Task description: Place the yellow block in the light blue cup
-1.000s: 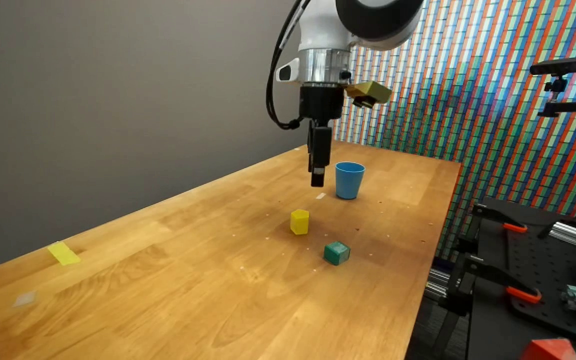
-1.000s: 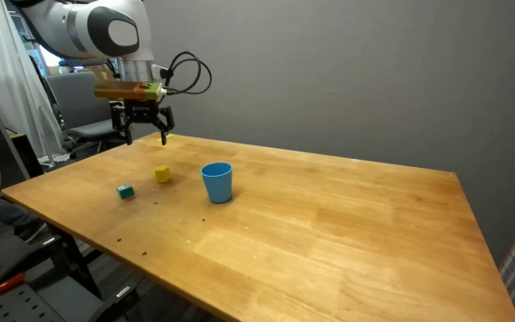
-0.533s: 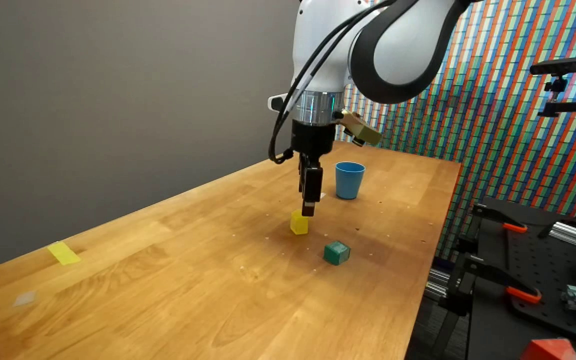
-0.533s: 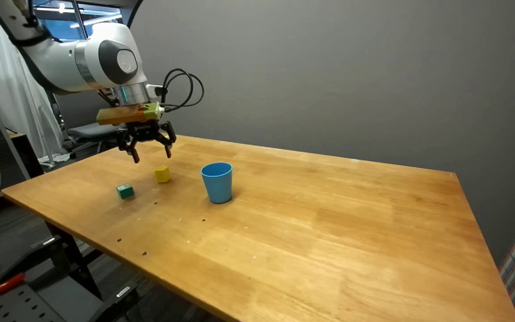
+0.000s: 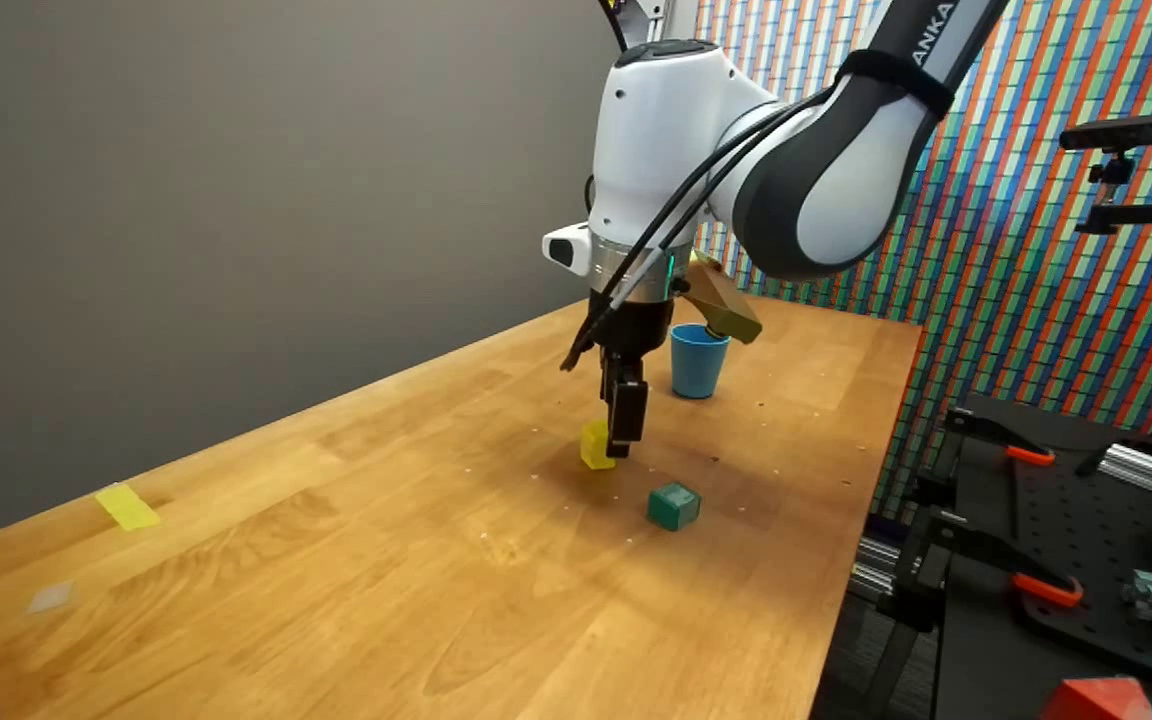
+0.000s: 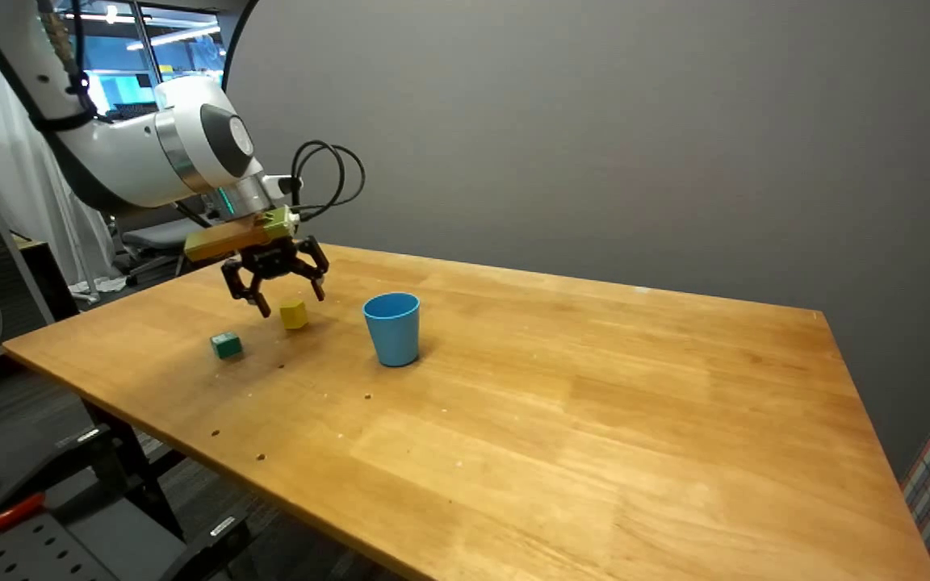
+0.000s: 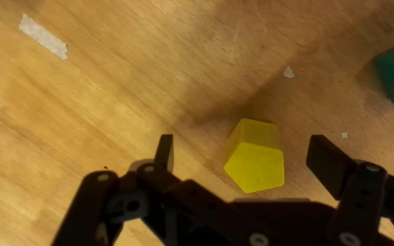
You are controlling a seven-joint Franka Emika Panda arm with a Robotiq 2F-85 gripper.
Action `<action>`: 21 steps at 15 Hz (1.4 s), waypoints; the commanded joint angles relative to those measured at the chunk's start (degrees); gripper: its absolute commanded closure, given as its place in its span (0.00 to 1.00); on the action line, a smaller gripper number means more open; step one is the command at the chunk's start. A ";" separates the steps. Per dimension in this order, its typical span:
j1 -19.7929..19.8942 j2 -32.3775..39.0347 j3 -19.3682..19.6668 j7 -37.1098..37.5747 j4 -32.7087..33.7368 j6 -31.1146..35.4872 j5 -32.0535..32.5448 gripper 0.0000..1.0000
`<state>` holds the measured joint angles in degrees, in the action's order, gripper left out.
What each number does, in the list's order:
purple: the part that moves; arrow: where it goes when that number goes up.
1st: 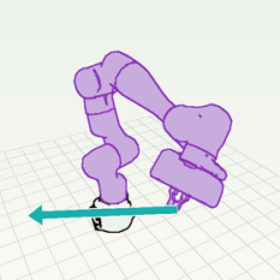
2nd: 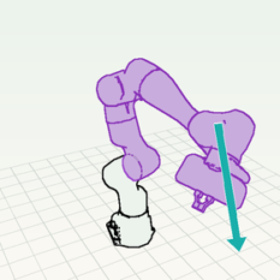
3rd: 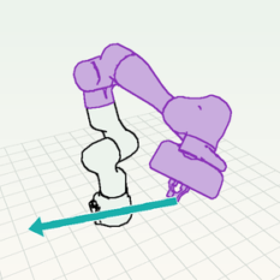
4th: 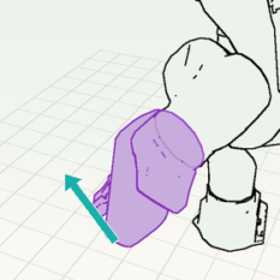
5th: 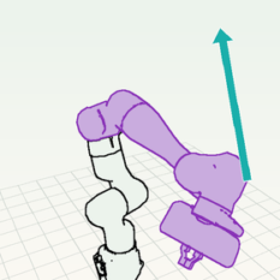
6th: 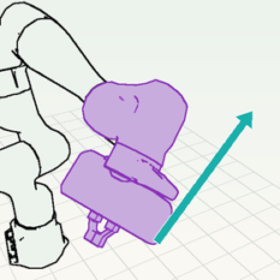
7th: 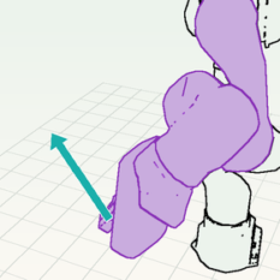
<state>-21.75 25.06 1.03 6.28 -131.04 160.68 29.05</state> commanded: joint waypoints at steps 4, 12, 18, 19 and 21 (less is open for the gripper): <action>-1.36 1.42 0.39 2.23 0.64 2.02 0.04 0.34; 0.38 -1.33 4.44 3.66 0.67 1.28 0.02 0.82; 4.19 -12.13 12.13 9.67 0.17 -0.92 2.14 0.83; 2.89 -13.11 15.33 11.66 0.36 -1.65 3.15 0.84; 2.51 -15.03 18.95 16.29 0.40 -5.47 5.93 0.84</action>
<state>-18.10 14.34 15.55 15.61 -129.49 159.76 30.83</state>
